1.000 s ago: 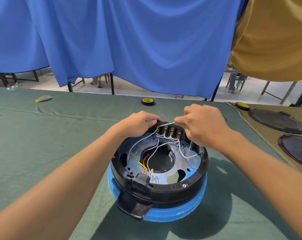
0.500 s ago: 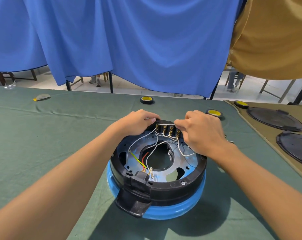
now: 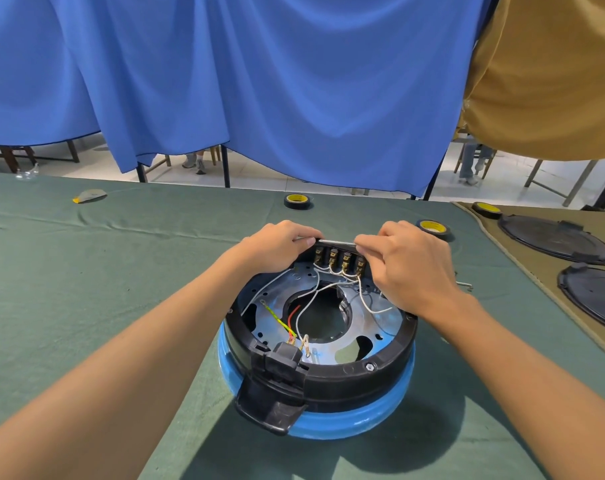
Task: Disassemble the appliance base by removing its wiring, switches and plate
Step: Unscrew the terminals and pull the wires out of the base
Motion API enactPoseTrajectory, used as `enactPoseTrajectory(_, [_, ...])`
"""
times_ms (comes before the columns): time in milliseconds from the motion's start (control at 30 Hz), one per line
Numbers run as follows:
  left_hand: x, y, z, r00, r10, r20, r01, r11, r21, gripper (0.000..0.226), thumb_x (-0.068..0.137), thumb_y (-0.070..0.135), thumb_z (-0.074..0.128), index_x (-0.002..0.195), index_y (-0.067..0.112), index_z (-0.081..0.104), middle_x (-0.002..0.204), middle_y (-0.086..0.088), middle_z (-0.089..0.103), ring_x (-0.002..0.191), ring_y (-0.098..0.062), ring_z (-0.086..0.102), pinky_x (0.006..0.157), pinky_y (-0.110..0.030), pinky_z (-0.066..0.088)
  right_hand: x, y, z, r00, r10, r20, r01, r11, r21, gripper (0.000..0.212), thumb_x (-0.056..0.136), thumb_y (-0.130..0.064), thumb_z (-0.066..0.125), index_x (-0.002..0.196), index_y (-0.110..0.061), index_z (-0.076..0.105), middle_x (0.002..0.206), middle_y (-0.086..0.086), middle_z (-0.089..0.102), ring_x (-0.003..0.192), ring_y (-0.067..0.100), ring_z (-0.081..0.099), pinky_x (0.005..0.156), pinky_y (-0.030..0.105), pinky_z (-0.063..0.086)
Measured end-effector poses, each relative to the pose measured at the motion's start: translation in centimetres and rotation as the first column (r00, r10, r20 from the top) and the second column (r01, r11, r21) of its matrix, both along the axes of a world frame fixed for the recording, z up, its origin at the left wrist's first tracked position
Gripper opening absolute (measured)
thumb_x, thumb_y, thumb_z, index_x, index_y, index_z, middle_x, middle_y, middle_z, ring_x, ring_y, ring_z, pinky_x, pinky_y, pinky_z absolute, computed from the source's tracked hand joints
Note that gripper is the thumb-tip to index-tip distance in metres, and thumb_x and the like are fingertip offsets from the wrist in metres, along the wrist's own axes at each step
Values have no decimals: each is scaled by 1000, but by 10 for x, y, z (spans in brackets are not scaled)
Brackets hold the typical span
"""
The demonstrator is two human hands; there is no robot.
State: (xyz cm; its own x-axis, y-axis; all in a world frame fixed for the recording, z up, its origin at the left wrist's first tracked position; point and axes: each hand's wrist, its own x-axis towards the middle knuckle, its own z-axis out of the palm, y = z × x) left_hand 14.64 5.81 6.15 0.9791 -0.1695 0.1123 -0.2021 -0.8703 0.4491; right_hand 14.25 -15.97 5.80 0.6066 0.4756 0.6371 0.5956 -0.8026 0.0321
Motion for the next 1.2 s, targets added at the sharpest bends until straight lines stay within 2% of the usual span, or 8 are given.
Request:
enactPoseTrajectory(133, [-6, 0, -1, 998, 42, 47, -44, 998, 53, 35, 105, 32, 33, 133, 39, 51, 79, 14, 54, 73, -12, 50, 86, -46, 49, 3, -1, -8, 992, -12, -127, 52, 947, 317, 21, 96, -27, 55, 89, -23, 74, 71, 0, 61, 68, 21, 54, 53, 28, 40])
enactPoseTrajectory(233, [-9, 1, -2, 990, 111, 91, -117, 991, 64, 23, 104, 30, 32, 123, 27, 45, 109, 0, 62, 93, -23, 56, 85, -47, 46, 0, -11, -17, 938, 117, -325, 144, 722, 677, 20, 96, -27, 56, 99, -21, 75, 73, -8, 67, 61, 6, 58, 58, 32, 46])
enactPoseTrajectory(333, [-9, -1, -2, 954, 186, 233, -197, 980, 25, 10, 101, 29, 38, 101, 19, 40, 102, -3, 59, 85, -26, 54, 73, -41, 43, -9, -25, -30, 905, 106, -412, 280, 581, 764, 21, 97, -30, 52, 93, -21, 70, 66, -10, 62, 51, -3, 51, 54, 24, 36])
enactPoseTrajectory(467, [-16, -3, 1, 880, 182, 439, -237, 969, 74, 22, 96, 33, 51, 86, 13, 52, 88, 1, 55, 83, -26, 55, 74, -37, 40, -32, -27, -38, 784, 267, -561, 395, 483, 782, 49, 89, -60, 47, 91, -12, 57, 67, -4, 49, 60, 13, 46, 59, 36, 39])
enactPoseTrajectory(600, [-22, -1, 15, 937, 176, 303, -273, 908, 318, 42, 92, 48, 54, 72, 13, 69, 98, -1, 56, 95, -25, 51, 86, -39, 38, -45, -14, -35, 802, 184, -568, 367, 600, 711, 22, 91, -42, 56, 87, -22, 49, 73, -3, 54, 67, 14, 52, 57, 30, 38])
enactPoseTrajectory(733, [-32, 2, 26, 970, 178, 164, -241, 770, 591, 45, 86, 53, 59, 61, 19, 44, 74, 3, 48, 77, -23, 45, 77, -36, 28, -42, -8, -34, 811, 132, -570, 370, 639, 674, 12, 96, -21, 51, 83, -21, 49, 73, -2, 56, 66, 13, 51, 53, 29, 34])
enactPoseTrajectory(1033, [-44, 16, 7, 948, 241, 209, -319, 729, 606, 12, 87, 28, 62, 86, 16, 59, 104, -4, 62, 101, -28, 55, 76, -34, 29, -36, 9, -34, 817, 112, -566, 380, 633, 675, 13, 96, -18, 48, 84, -20, 48, 77, -1, 56, 74, 19, 52, 58, 34, 38])
enactPoseTrajectory(1200, [-44, 18, 6, 922, 230, 312, -376, 723, 579, 18, 90, 30, 59, 95, 13, 63, 110, -7, 52, 109, -28, 46, 85, -37, 34, -31, 28, -31, 818, 115, -564, 392, 606, 692, 15, 98, -16, 45, 82, -19, 45, 77, -1, 54, 79, 23, 52, 58, 33, 35])
